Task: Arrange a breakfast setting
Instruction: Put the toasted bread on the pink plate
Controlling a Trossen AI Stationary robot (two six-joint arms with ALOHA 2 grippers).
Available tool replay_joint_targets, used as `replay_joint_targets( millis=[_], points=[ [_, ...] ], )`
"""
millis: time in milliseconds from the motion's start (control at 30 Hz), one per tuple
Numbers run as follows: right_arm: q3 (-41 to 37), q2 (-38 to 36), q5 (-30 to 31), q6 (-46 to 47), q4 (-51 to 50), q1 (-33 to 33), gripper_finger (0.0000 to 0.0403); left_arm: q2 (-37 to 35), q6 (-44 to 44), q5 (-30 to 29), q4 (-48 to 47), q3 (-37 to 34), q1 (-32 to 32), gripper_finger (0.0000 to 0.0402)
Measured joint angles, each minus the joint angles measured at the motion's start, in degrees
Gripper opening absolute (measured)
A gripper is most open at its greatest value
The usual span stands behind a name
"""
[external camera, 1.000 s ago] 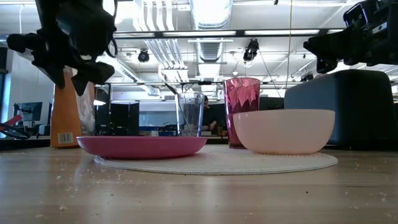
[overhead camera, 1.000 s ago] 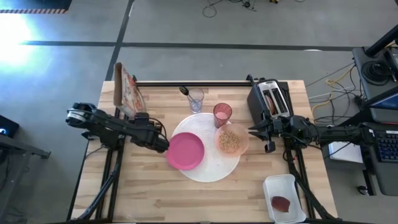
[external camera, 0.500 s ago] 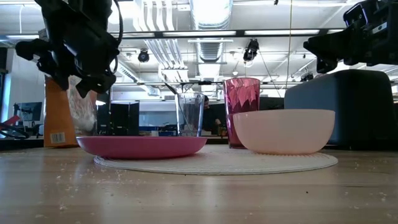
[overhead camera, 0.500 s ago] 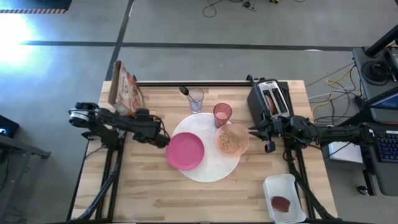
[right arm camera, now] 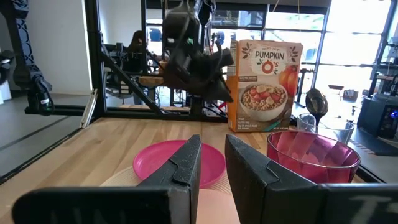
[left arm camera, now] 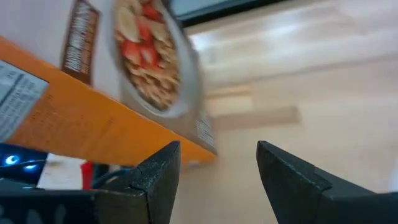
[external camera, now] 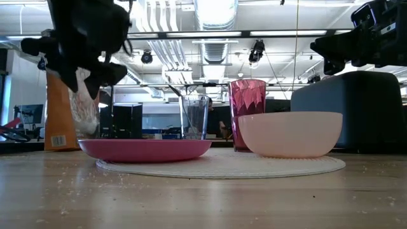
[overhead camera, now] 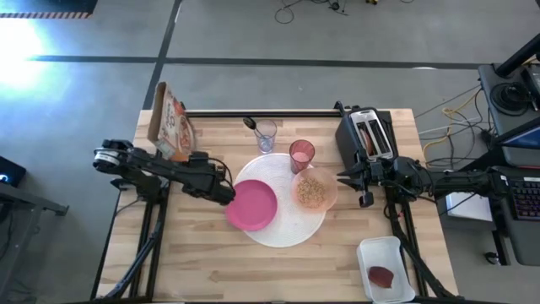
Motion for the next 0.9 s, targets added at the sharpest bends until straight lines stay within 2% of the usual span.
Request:
replay_joint_targets(
  millis=[167,300,500,667,767,900],
  points=[
    [0.0,0.0,0.0,0.0,0.0,0.0,0.0063,0.0,8.7,0.8,4.3,4.7,-4.4,0.0194],
    [0.0,0.0,0.0,0.0,0.0,0.0,0.0063,0.0,17.0,0.8,11.6,6.9,-8.4,0.0194],
    [0.0,0.0,0.0,0.0,0.0,0.0,0.0063,0.0,30.4,-1.1,28.5,8.6,-14.7,0.0194],
    [0.0,0.0,0.0,0.0,0.0,0.0,0.0063,0.0,42.8,-3.8,41.4,9.5,-17.0,0.0194],
    [0.0,0.0,0.0,0.0,0.0,0.0,0.0063,0.0,48.0,-4.5,43.5,10.8,-17.1,0.0194],
    [0.0,0.0,0.0,0.0,0.0,0.0,0.0063,0.0,50.8,-8.3,42.4,12.3,-16.8,0.0194]
  ],
)
